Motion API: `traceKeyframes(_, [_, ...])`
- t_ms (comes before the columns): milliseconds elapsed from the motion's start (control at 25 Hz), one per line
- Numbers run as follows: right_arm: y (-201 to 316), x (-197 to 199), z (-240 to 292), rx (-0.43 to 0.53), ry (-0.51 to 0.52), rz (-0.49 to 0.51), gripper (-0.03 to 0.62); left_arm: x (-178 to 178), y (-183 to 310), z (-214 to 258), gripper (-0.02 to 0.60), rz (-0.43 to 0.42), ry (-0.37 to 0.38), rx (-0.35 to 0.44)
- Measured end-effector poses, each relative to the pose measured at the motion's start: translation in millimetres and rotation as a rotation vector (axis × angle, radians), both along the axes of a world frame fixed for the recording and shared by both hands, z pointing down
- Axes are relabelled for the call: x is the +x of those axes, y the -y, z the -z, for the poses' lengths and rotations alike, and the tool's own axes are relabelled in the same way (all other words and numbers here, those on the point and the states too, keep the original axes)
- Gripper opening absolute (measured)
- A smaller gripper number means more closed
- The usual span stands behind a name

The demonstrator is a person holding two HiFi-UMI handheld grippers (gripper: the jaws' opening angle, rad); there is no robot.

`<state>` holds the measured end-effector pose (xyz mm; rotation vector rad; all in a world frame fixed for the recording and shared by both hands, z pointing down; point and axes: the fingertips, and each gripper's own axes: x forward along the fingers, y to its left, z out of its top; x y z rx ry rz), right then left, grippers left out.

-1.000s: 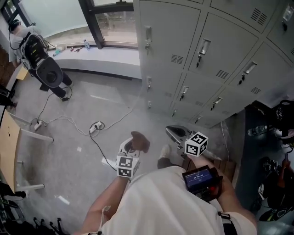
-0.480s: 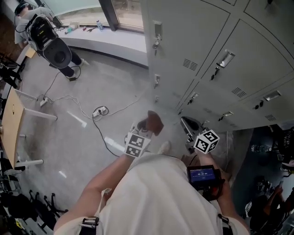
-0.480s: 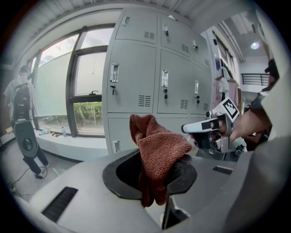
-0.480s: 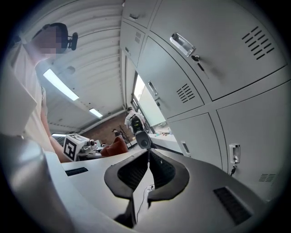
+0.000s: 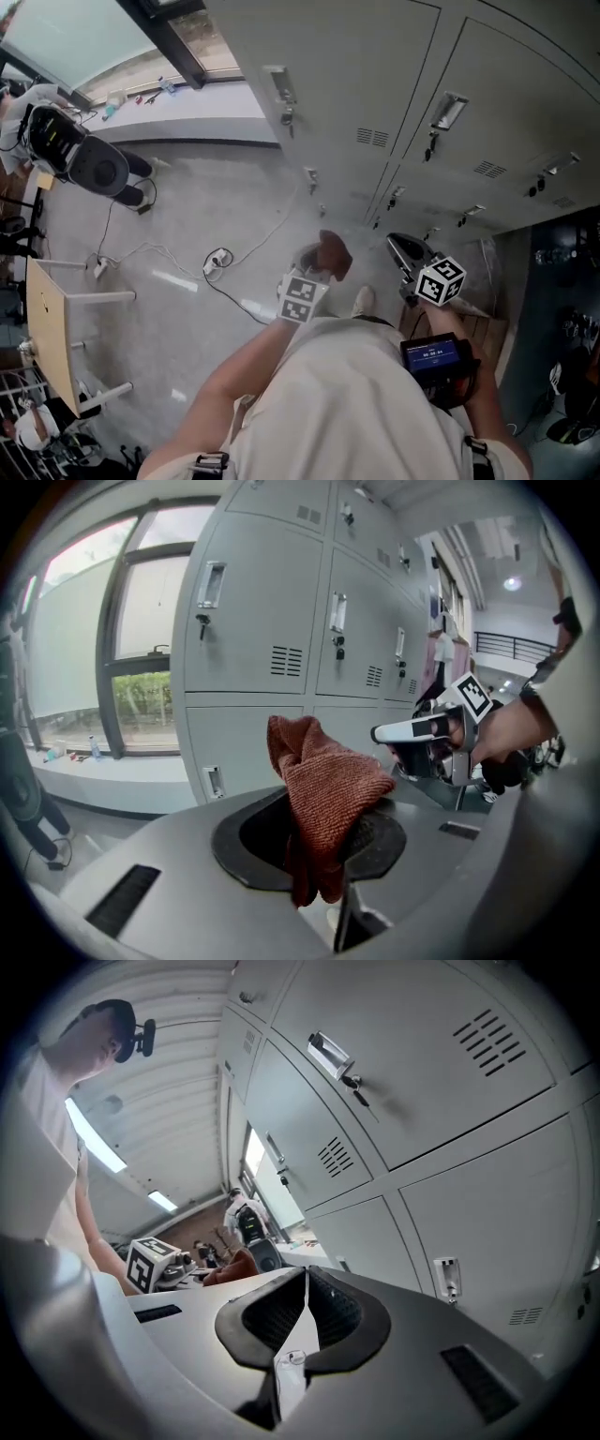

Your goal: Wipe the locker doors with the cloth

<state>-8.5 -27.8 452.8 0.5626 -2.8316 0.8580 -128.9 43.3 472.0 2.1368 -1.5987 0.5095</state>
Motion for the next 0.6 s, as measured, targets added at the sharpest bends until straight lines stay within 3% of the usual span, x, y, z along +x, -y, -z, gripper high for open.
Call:
traceKeyframes(320, [1.4,24.6,-6.9,0.003,-0.022,-0.169,0.02,19.3,57.0,-18.5,0.077,-0.154,0.067,-0.005])
traceKeyframes(440, [1.4,40.4,-19.6,-0.028,-0.033,-0.233,0.02,34.8,71.7,-28.6,0.077,-0.179,0.044,-0.017])
traceKeyframes(600, [-4.0,40.3,-26.6,-0.057,0.019,-0.294,0.02,32.2,103.8,-36.3,0.077,-0.191,0.067,-0.015])
